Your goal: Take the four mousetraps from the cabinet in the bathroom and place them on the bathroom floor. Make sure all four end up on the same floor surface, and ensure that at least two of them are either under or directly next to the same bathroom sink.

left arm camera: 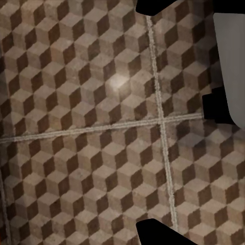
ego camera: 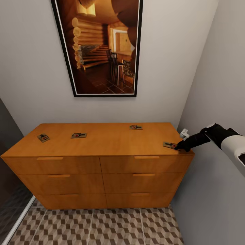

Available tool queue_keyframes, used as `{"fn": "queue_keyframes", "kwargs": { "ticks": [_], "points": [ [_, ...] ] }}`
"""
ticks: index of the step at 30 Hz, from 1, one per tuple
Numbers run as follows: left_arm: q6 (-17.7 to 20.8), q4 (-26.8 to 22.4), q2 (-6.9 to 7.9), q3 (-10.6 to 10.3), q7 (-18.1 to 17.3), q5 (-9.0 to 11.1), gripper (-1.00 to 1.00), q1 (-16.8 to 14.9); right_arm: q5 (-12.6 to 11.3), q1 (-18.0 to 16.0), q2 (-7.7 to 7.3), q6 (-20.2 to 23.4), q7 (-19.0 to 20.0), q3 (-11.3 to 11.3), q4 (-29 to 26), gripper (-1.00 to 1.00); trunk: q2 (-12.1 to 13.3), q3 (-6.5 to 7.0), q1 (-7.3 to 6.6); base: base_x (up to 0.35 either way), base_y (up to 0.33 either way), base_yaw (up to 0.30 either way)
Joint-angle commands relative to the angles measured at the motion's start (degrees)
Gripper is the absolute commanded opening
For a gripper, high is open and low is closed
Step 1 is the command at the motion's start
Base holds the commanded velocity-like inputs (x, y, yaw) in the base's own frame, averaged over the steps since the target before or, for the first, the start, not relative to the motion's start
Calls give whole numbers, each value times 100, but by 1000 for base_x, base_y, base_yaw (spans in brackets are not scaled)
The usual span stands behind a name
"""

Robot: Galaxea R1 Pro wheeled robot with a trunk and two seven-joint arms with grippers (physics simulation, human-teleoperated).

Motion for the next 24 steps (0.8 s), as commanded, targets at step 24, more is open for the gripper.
{"fn": "queue_keyframes", "kwargs": {
  "ticks": [24],
  "points": [
    [-38,24,-1,-25,-11,4,100,-12,53,64,31,94,14,35,-131,-100,-1,-7,1,0,0,0]
  ]
}}
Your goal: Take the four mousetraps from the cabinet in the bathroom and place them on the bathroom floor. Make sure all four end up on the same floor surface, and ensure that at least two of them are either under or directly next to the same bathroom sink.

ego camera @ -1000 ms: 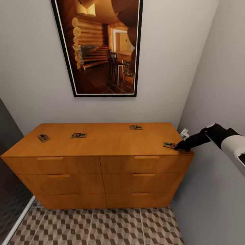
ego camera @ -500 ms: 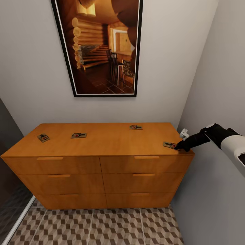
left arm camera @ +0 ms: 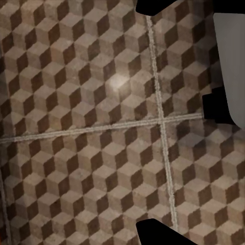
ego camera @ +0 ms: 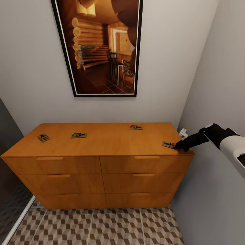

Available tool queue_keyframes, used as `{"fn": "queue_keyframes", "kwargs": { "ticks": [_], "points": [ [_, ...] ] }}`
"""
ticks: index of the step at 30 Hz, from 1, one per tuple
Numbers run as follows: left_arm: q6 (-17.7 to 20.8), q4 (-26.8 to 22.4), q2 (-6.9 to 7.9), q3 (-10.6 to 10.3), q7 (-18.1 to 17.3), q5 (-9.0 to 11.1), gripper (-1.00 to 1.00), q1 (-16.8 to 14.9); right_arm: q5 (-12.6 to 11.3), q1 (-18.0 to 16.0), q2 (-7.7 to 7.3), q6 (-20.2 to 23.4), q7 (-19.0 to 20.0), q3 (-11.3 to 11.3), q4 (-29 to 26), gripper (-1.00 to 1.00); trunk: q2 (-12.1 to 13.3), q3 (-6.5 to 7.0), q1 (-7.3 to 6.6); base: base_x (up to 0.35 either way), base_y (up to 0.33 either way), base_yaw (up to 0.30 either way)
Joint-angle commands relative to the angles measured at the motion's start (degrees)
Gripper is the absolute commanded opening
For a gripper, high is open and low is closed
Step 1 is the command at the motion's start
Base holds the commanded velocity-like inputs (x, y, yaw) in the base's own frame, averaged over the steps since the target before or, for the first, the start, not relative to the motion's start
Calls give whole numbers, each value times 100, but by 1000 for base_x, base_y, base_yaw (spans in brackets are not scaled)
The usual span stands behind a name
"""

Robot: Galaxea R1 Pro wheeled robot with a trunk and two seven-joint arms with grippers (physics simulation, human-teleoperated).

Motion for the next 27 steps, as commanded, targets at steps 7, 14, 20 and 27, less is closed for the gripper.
{"fn": "queue_keyframes", "kwargs": {
  "ticks": [7,14,20,27],
  "points": [
    [-36,24,-1,-25,-11,10,100,-12,53,7,3,87,26,40,-169,-100,-2,-8,1,0,0,0],
    [-36,24,-1,-25,-11,10,100,-12,38,7,-6,415,32,27,-764,-100,-2,-8,1,0,0,0],
    [-43,24,-1,-25,-14,10,100,-12,35,7,-3,704,32,0,-1115,-100,-2,-8,1,-72,28,0],
    [-45,24,-1,-25,-20,10,100,-12,34,6,3,736,25,-4,-1155,-100,-2,-8,1,-235,149,0]
  ]
}}
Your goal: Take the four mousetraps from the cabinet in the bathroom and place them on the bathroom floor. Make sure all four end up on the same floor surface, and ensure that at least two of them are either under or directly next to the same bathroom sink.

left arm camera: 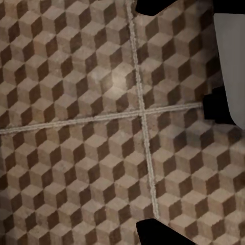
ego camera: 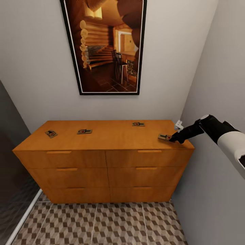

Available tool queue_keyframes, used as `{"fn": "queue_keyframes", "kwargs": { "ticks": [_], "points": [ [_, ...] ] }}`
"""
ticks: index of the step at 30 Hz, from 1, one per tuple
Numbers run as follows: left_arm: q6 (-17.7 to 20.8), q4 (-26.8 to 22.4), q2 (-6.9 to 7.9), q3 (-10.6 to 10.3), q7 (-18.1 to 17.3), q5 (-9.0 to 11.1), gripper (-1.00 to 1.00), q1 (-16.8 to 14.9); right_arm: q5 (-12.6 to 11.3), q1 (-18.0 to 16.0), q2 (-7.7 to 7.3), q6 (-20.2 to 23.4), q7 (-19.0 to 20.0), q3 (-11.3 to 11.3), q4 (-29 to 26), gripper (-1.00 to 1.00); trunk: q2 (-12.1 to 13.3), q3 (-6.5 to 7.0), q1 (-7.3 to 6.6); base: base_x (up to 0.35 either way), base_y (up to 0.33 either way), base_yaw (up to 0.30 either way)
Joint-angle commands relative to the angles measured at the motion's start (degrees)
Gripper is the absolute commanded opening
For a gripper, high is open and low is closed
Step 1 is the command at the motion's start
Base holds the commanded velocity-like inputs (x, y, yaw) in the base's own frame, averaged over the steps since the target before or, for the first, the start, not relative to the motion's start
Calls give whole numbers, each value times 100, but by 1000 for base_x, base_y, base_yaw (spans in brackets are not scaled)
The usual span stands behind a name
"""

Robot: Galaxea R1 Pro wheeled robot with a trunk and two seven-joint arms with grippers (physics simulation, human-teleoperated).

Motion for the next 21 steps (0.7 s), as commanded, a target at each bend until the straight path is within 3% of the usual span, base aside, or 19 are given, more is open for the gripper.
{"fn": "queue_keyframes", "kwargs": {
  "ticks": [1,21],
  "points": [
    [-35,22,0,-24,-13,9,100,-9,36,-1,-2,74,30,-34,-13,-100,-3,-5,-3,-256,170,0],
    [-35,22,8,-22,-11,10,100,-9,30,0,0,69,-9,-17,33,-100,-3,-5,-3,-259,173,0]
  ]
}}
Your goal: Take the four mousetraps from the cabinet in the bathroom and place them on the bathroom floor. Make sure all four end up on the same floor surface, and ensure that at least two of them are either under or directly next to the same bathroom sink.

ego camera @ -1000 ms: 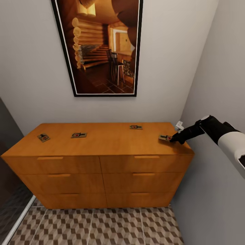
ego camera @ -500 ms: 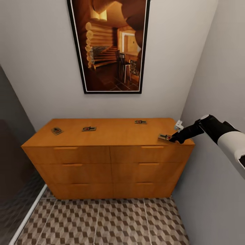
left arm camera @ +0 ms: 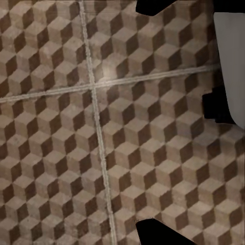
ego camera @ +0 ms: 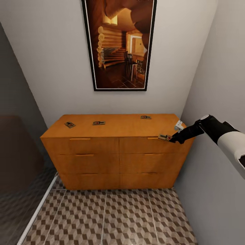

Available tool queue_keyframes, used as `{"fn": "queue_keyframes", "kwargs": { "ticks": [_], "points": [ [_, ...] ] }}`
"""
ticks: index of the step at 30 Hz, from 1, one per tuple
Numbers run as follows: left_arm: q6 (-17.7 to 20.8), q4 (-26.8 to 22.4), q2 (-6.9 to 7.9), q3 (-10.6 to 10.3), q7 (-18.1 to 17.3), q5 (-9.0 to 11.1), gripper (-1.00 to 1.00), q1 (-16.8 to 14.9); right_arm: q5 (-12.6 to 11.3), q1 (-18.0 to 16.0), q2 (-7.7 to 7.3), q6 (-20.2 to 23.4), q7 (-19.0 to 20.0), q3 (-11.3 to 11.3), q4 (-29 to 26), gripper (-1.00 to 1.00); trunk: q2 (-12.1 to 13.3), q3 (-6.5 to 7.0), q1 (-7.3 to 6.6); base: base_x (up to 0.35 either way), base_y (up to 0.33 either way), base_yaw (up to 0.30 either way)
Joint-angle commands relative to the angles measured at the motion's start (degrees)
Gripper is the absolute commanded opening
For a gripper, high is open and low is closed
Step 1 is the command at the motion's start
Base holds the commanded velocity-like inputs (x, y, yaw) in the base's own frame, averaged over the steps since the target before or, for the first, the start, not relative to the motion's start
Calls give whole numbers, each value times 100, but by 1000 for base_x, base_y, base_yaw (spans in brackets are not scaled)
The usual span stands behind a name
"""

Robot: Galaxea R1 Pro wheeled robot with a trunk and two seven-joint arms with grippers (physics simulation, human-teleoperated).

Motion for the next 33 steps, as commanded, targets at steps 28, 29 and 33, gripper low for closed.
{"fn": "queue_keyframes", "kwargs": {
  "ticks": [28,29,33],
  "points": [
    [-35,18,-6,-25,-11,8,100,-9,20,1432,1025,-1068,-1347,-27,1220,-100,-3,-5,-3,-115,74,0],
    [-35,16,-7,-24,-11,8,100,-9,15,1654,1106,-1191,-1567,-27,1224,-100,-3,-5,-3,0,0,0],
    [-35,14,-4,-26,-11,8,100,-9,4,2373,1341,-1697,-2037,-27,1230,-100,-3,-5,-3,0,0,0]
  ]
}}
